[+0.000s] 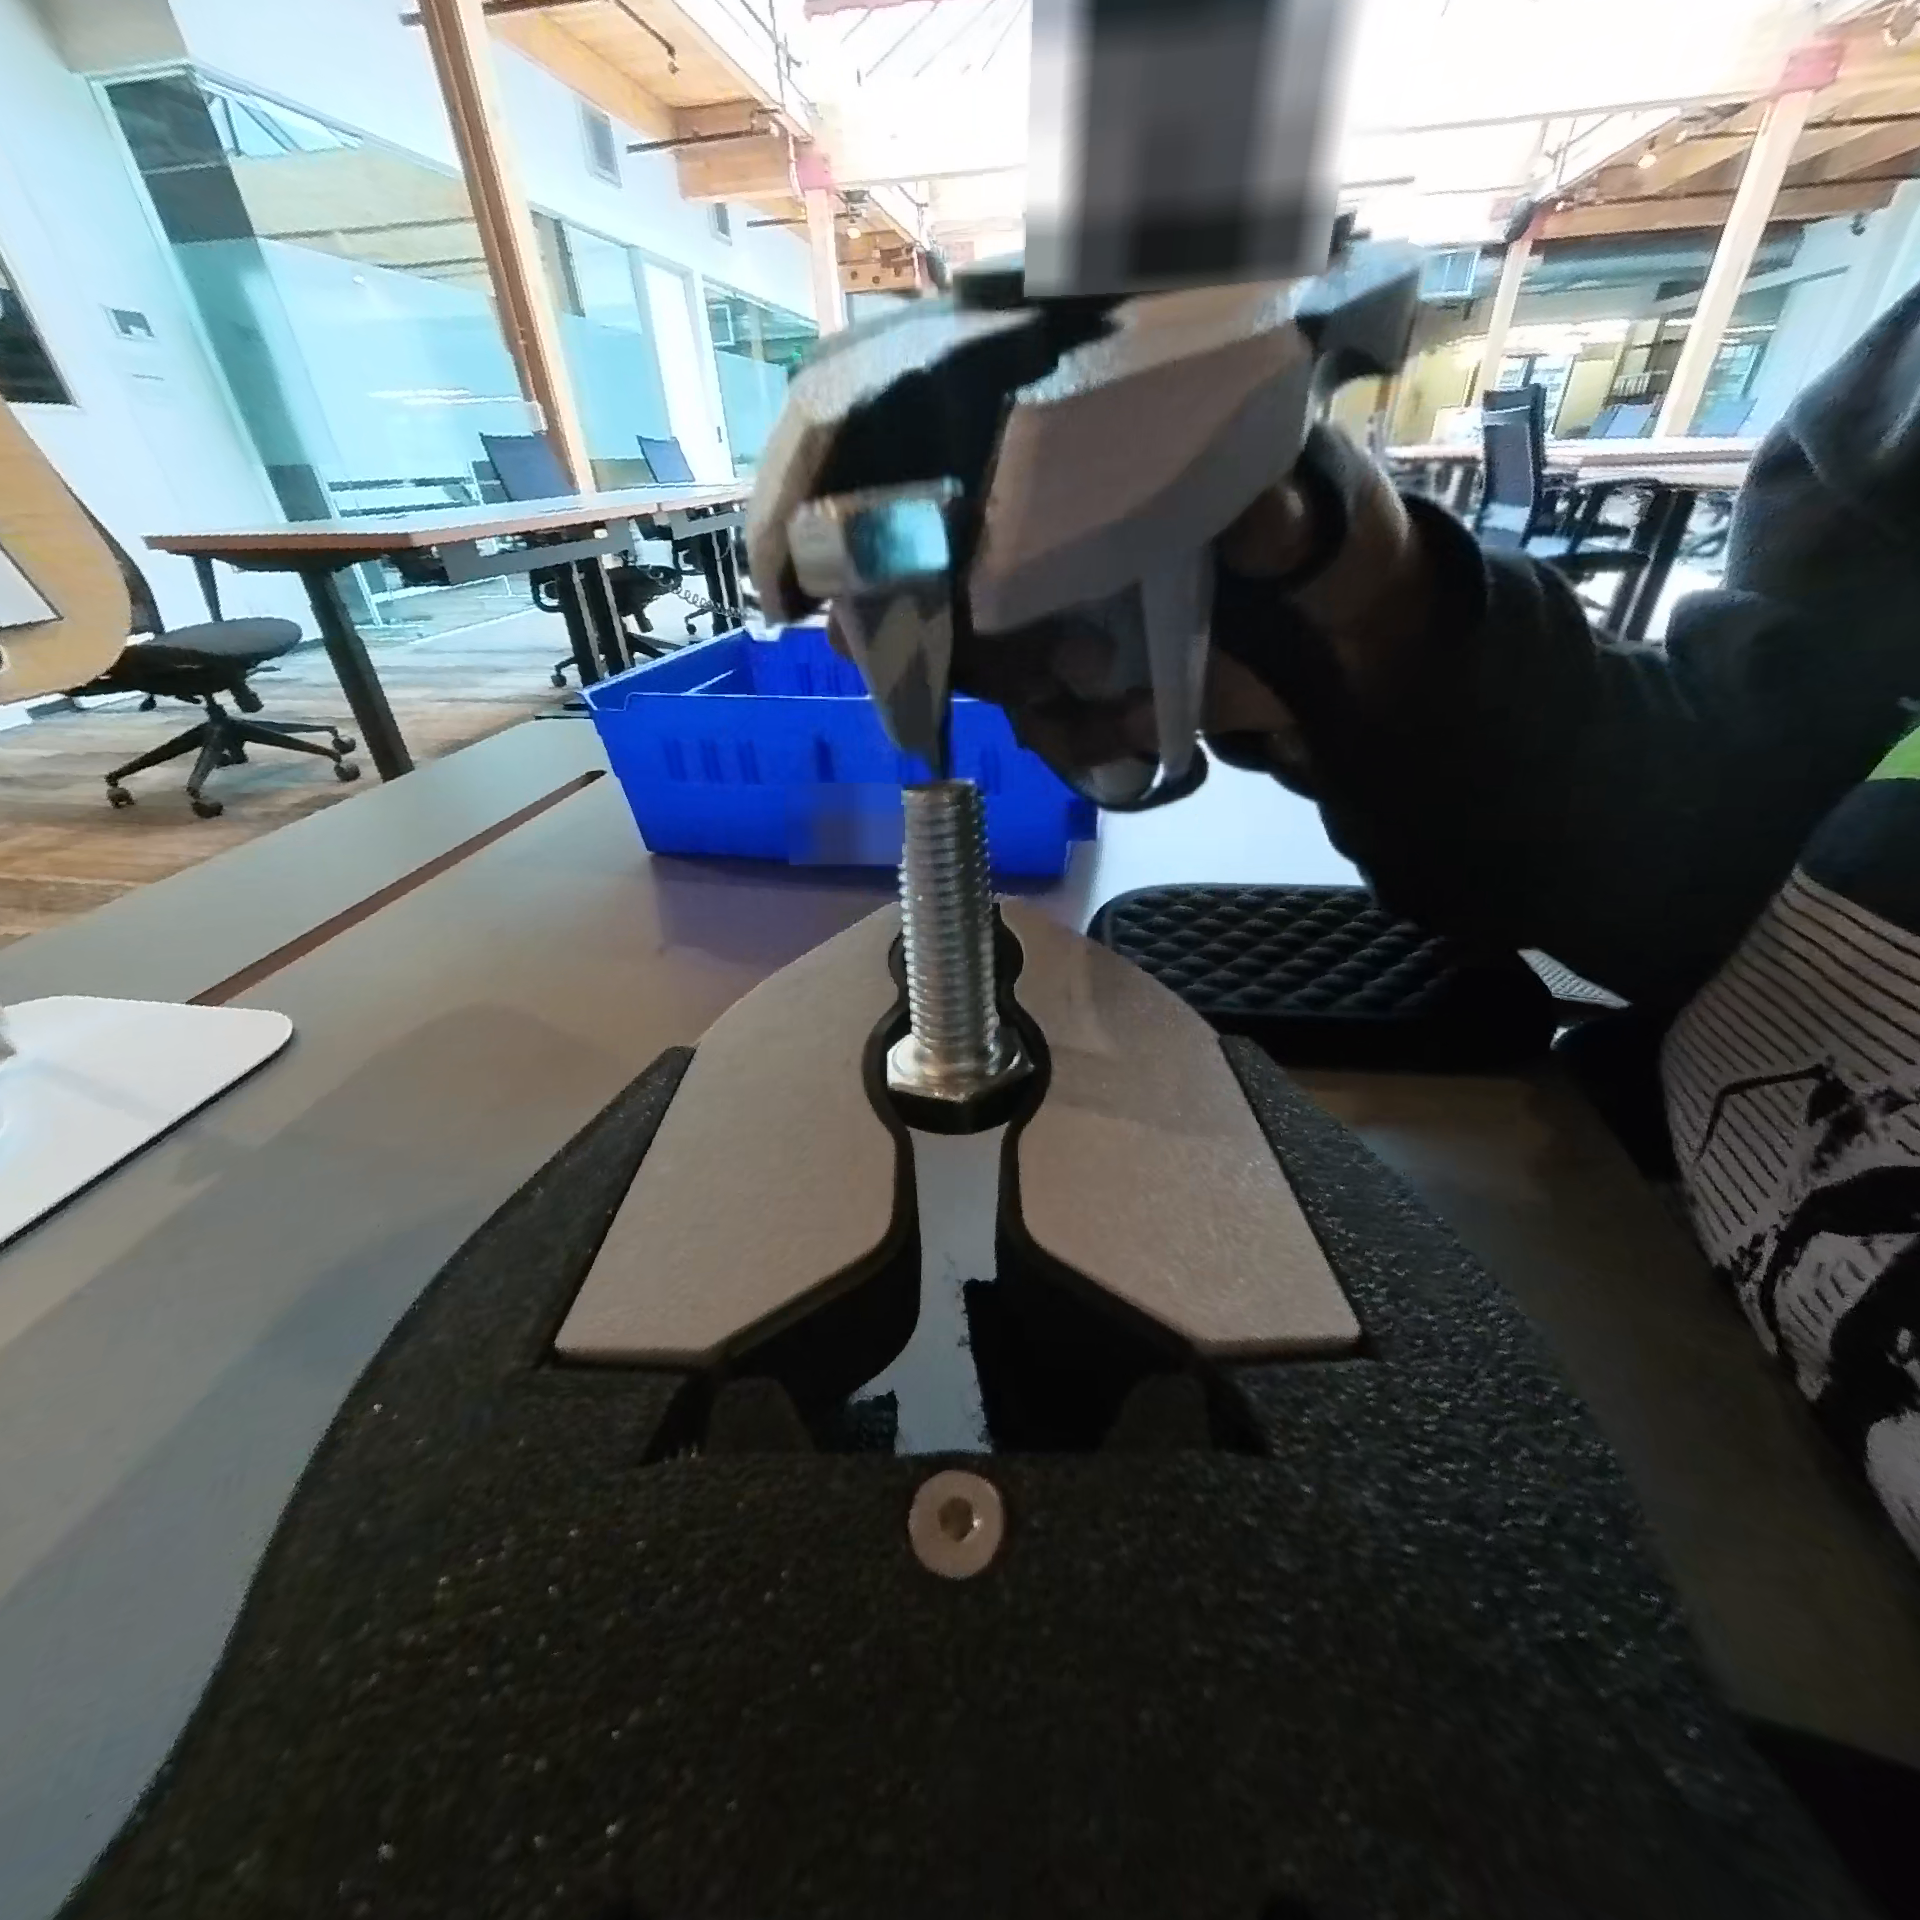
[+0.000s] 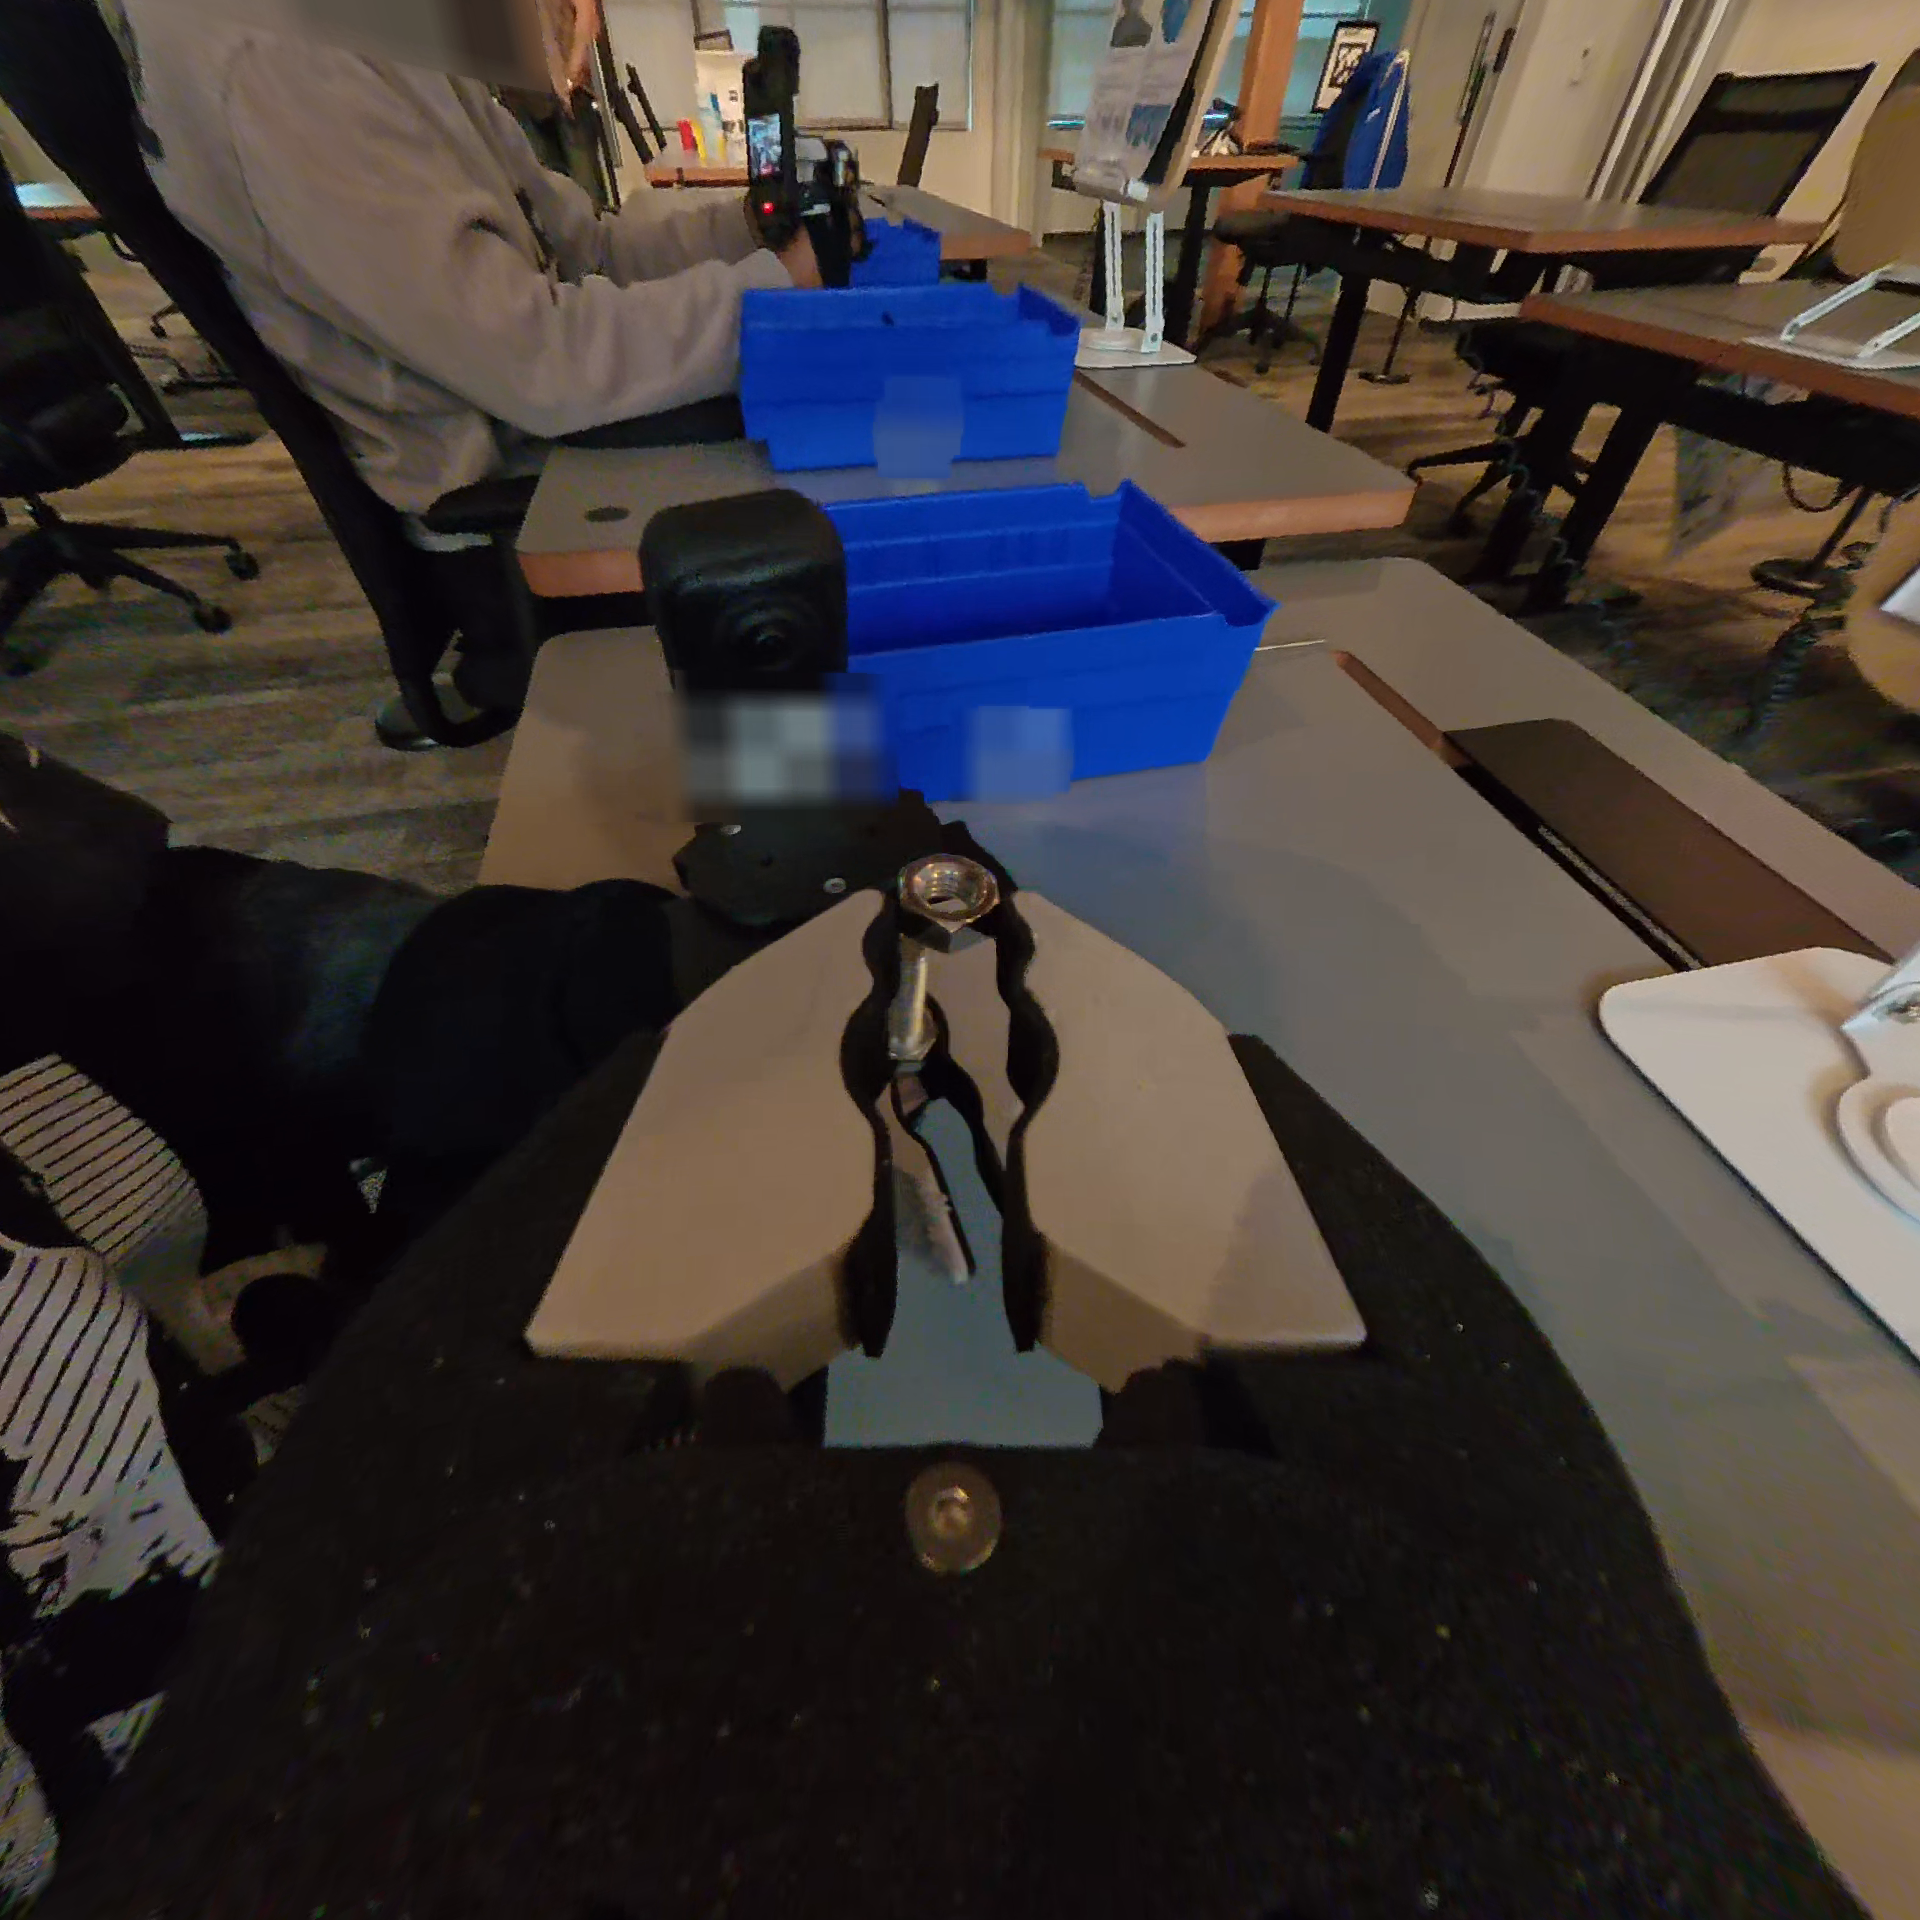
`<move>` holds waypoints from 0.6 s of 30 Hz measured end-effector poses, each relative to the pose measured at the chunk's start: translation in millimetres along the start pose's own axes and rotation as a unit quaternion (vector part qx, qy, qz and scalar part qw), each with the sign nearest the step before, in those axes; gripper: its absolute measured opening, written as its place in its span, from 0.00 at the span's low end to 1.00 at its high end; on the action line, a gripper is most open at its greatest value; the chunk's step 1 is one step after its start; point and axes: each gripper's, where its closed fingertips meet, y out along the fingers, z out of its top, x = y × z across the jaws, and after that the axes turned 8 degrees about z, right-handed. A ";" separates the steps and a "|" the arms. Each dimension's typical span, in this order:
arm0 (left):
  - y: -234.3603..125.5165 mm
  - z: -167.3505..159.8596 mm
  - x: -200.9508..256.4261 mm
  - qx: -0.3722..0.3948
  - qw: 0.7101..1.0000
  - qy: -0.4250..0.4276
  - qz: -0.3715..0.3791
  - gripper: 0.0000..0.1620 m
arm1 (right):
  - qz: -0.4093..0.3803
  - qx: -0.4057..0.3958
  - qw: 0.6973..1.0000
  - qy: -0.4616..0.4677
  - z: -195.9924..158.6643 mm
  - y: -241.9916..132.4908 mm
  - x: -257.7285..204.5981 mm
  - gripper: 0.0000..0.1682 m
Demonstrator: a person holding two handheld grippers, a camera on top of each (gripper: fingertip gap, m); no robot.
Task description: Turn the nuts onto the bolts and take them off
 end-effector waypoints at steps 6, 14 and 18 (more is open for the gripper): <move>-0.2 1.1 -0.2 0.006 1.000 0.004 0.006 0.07 | -0.058 -0.026 0.998 -0.012 8.8 -51.5 16.5 0.10; -3.0 3.2 -1.5 0.015 1.000 0.003 0.007 0.07 | -0.267 -0.125 0.955 0.036 -26.1 -219.7 68.7 0.10; -3.4 2.6 -1.7 0.015 1.000 0.004 0.006 0.07 | -0.337 -0.175 0.921 0.084 -58.6 -294.8 73.2 0.10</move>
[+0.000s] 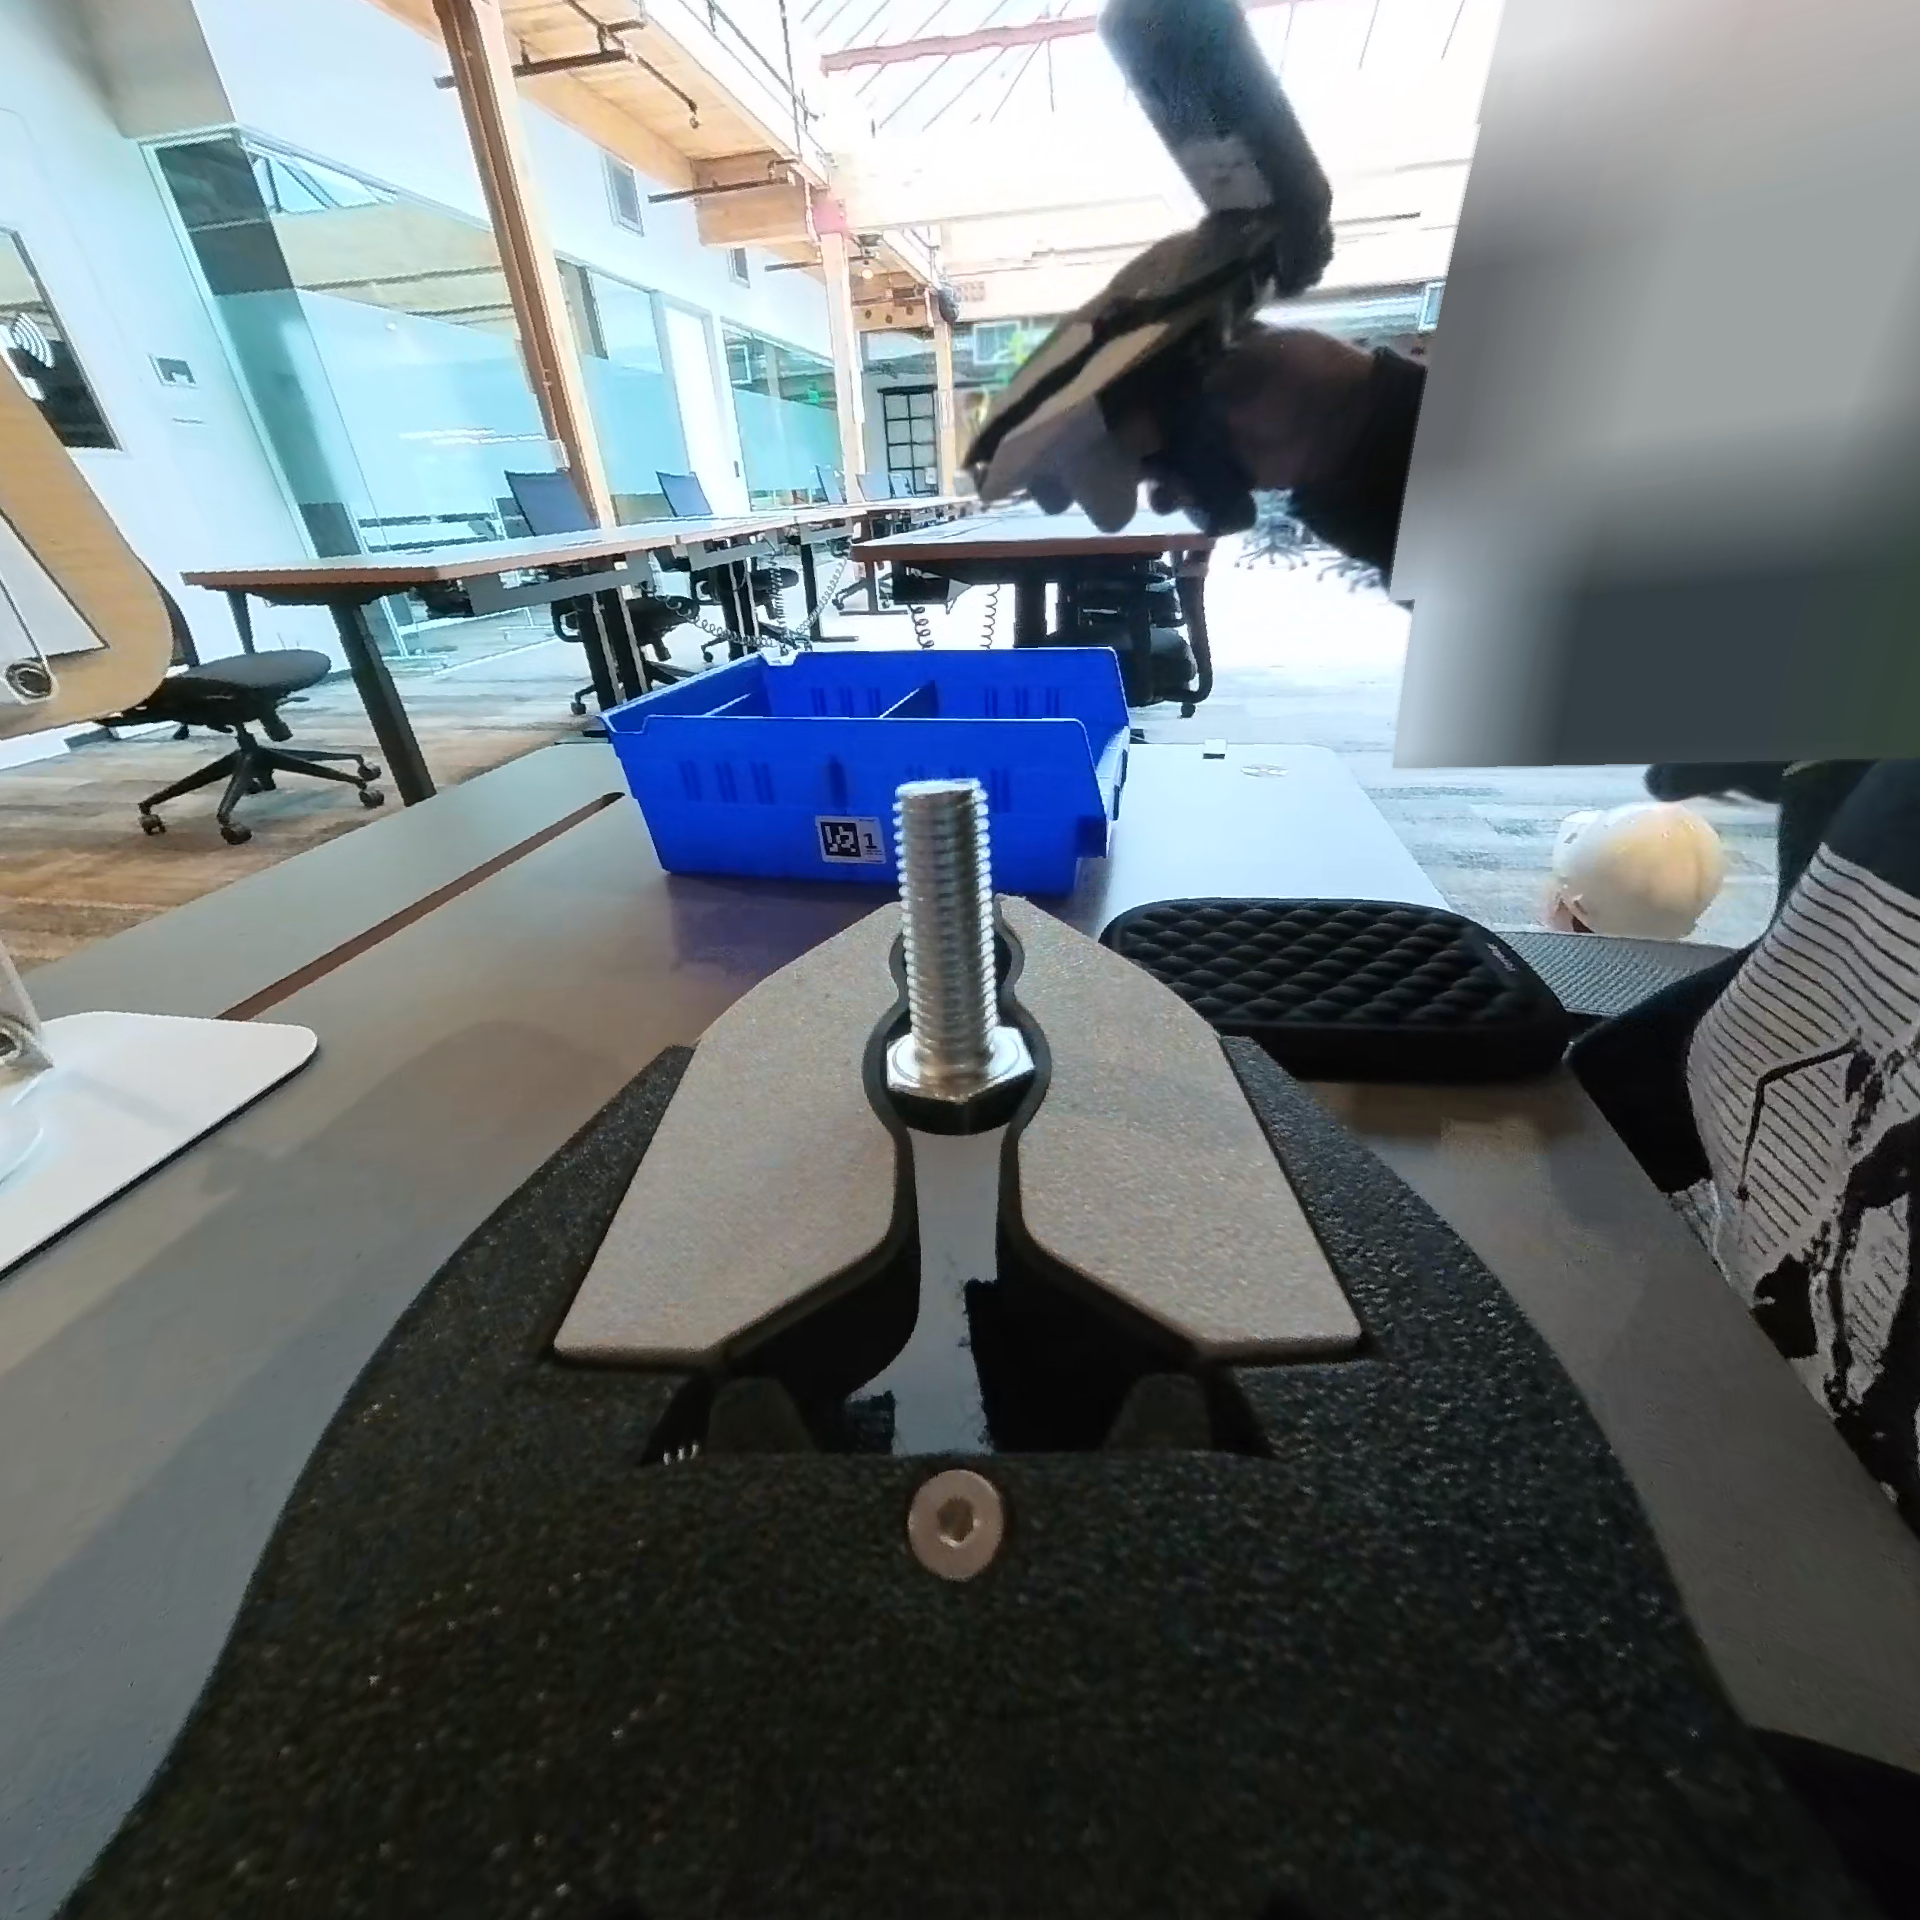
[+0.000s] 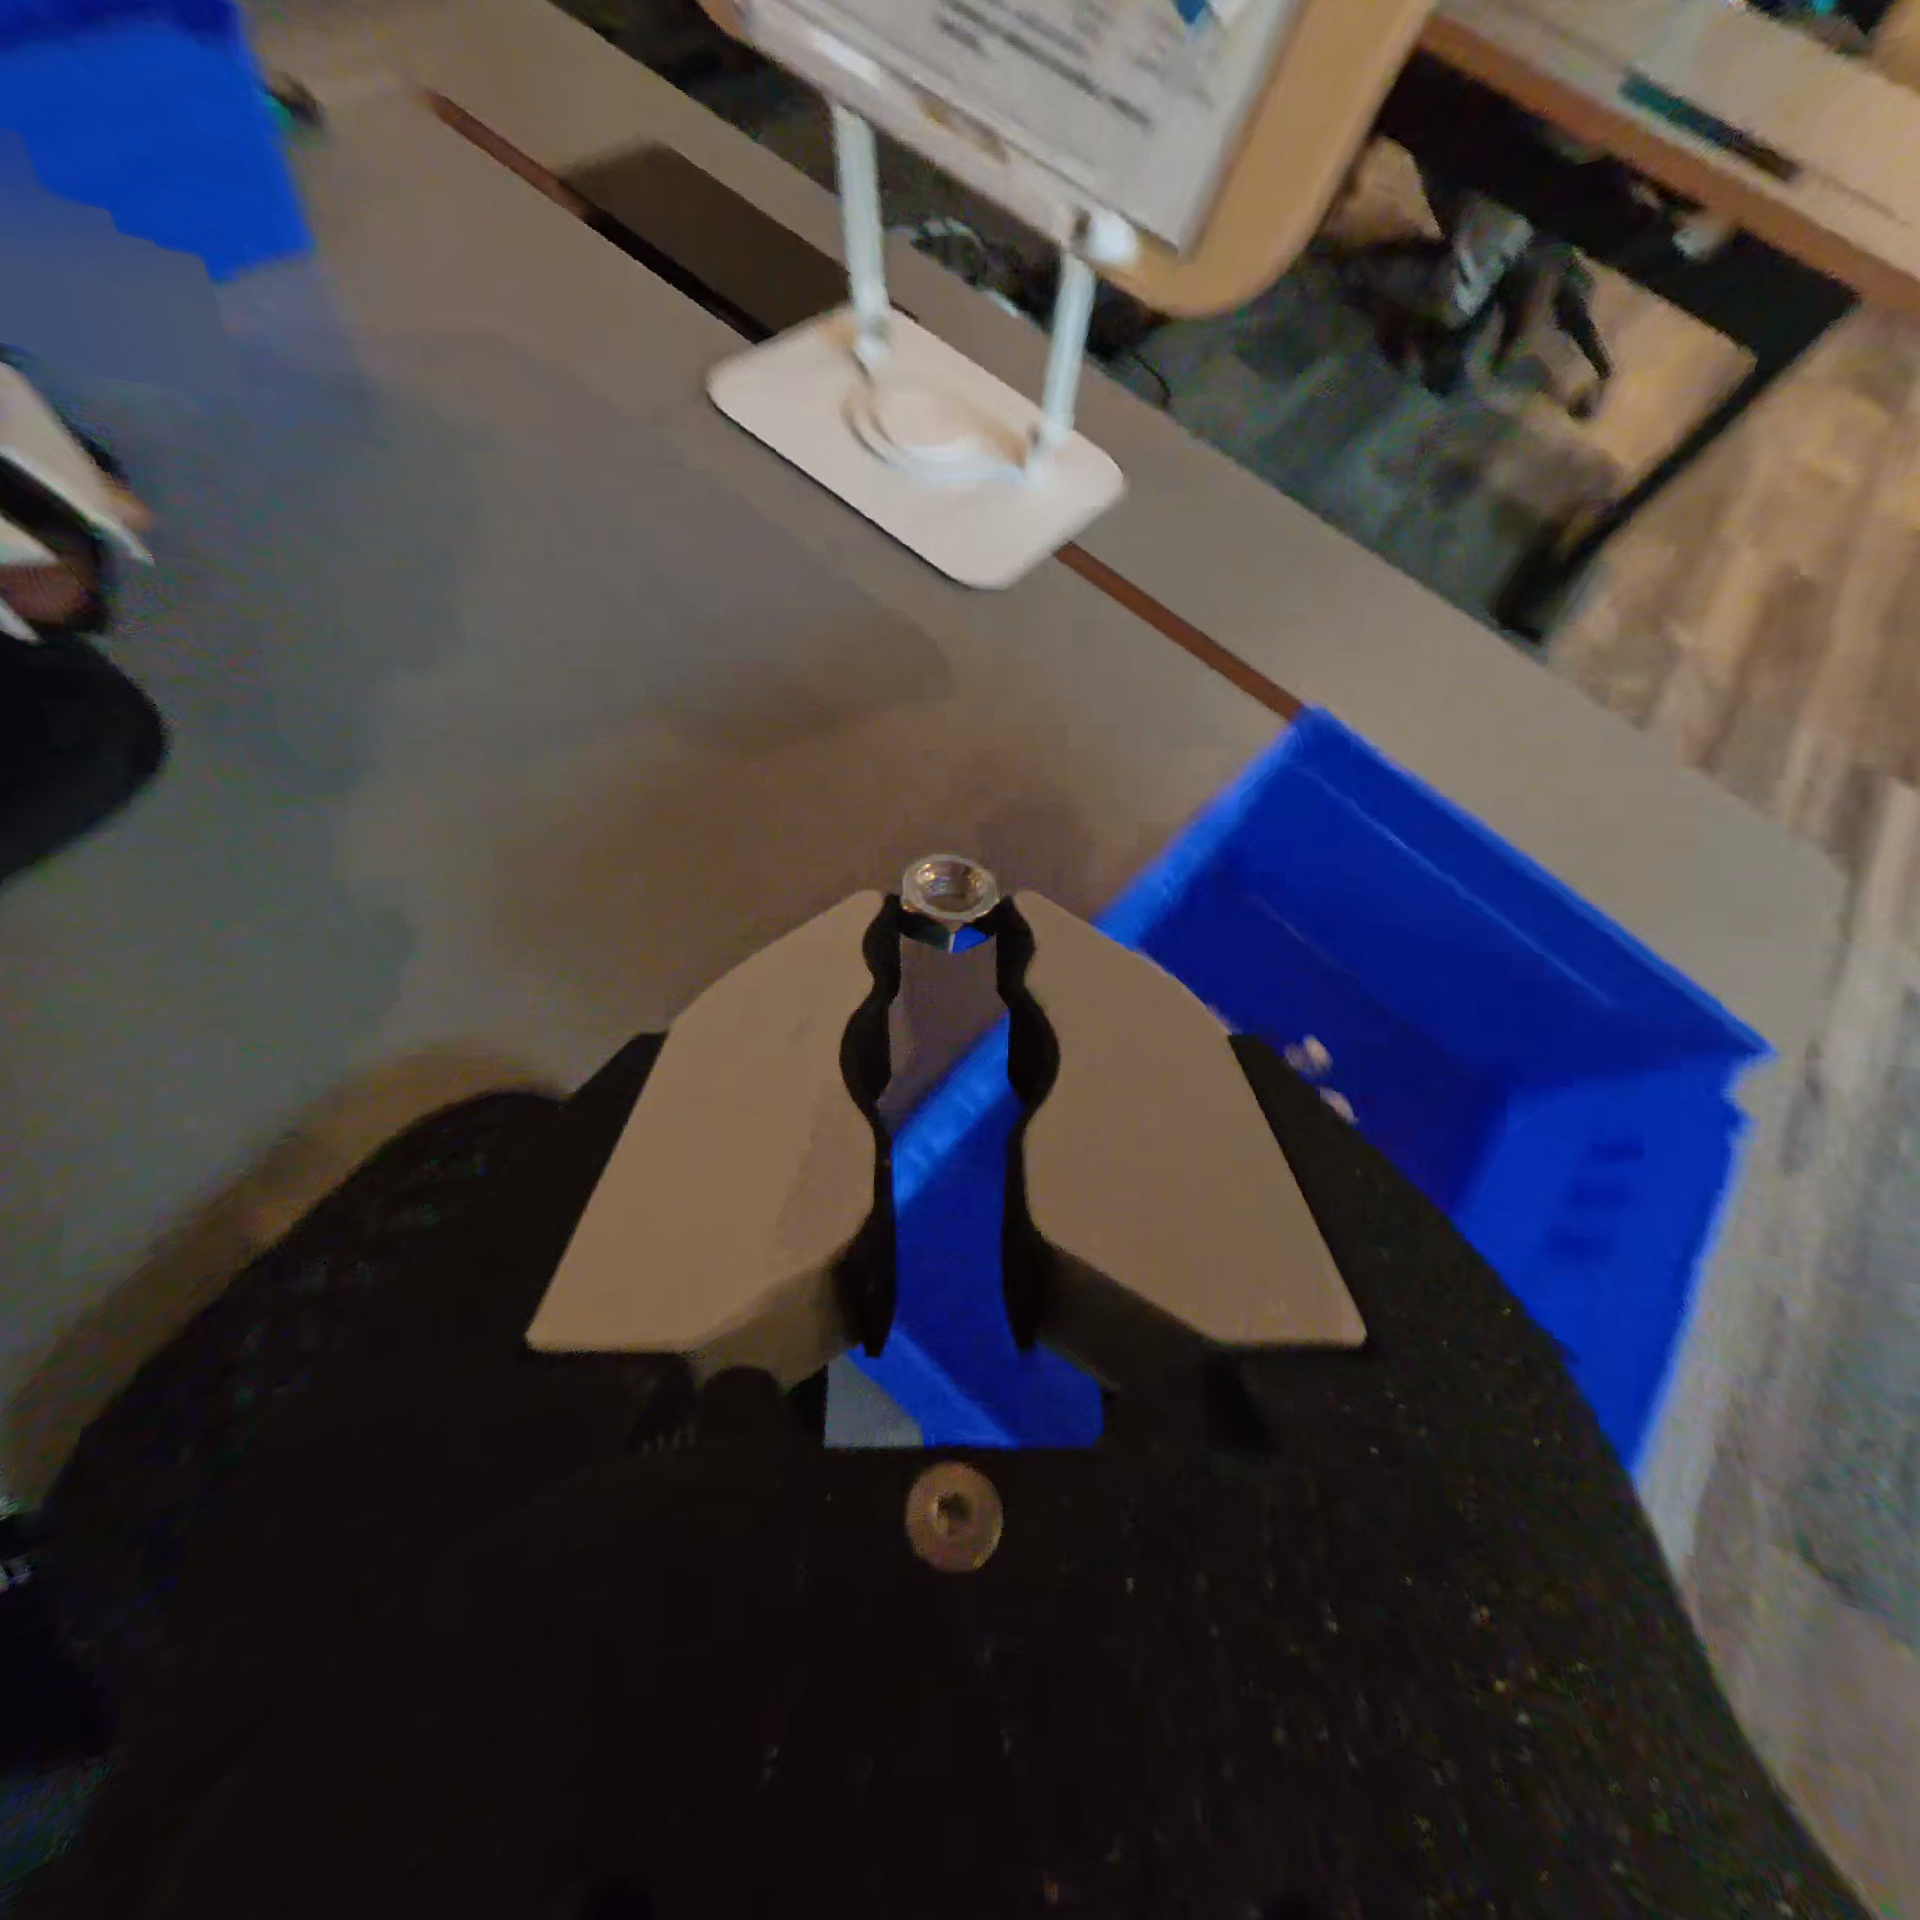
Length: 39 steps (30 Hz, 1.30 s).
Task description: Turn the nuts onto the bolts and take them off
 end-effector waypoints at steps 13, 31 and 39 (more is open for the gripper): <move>-1.1 -2.1 -2.1 -0.007 1.000 -0.002 0.003 0.07 | 0.009 -0.210 0.977 0.032 -79.1 50.6 108.8 0.10; -4.3 -5.6 -10.0 -0.017 1.000 -0.004 0.021 0.07 | 0.134 -0.416 0.898 0.056 -143.7 134.5 155.6 0.10; -3.3 -7.0 -10.4 -0.019 1.000 -0.007 0.019 0.07 | 0.116 -0.378 0.916 0.069 -128.1 128.3 159.3 0.16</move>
